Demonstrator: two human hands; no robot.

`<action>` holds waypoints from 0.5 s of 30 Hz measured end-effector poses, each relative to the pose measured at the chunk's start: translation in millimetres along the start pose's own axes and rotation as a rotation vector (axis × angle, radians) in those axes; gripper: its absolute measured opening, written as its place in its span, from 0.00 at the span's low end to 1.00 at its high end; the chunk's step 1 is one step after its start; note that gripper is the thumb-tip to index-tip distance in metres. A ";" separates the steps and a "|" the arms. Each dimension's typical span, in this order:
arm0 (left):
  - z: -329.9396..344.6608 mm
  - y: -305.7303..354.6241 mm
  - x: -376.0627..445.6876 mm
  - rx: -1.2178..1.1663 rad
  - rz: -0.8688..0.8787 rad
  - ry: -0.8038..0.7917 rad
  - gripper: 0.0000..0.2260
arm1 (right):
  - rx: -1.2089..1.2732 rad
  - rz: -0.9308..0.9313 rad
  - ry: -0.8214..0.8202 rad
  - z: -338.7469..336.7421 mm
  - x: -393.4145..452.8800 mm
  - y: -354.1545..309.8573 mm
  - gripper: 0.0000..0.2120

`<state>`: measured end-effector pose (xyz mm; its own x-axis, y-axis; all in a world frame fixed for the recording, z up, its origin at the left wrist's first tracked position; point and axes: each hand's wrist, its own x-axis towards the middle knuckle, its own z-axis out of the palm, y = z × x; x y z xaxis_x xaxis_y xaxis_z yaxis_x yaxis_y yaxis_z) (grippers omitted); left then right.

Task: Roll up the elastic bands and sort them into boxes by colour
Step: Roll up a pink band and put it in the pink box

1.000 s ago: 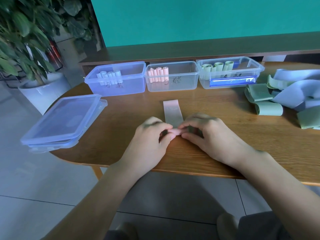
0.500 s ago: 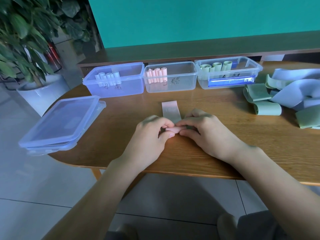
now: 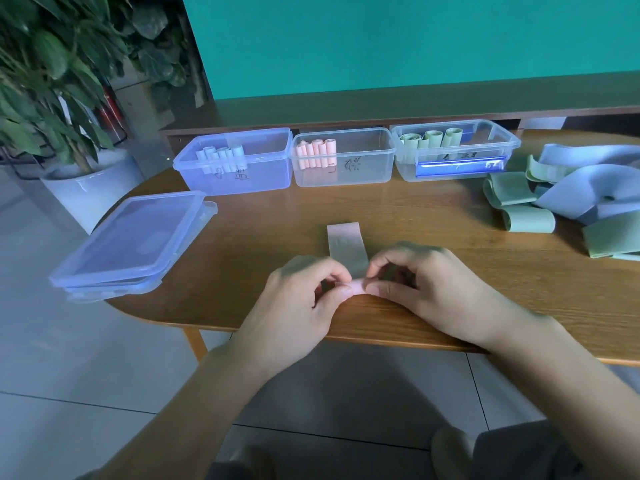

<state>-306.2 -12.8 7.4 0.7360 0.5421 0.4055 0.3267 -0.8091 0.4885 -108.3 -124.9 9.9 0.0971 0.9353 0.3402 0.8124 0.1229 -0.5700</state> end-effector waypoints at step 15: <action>6.2 -8.0 14.9 0.050 0.012 0.102 0.03 | -0.015 -0.044 0.078 8.6 12.3 4.4 0.04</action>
<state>-294.2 0.3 4.8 0.6765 0.5505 0.4892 0.3491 -0.8246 0.4452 -108.5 -110.0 5.1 0.1052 0.9002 0.4227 0.8252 0.1582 -0.5422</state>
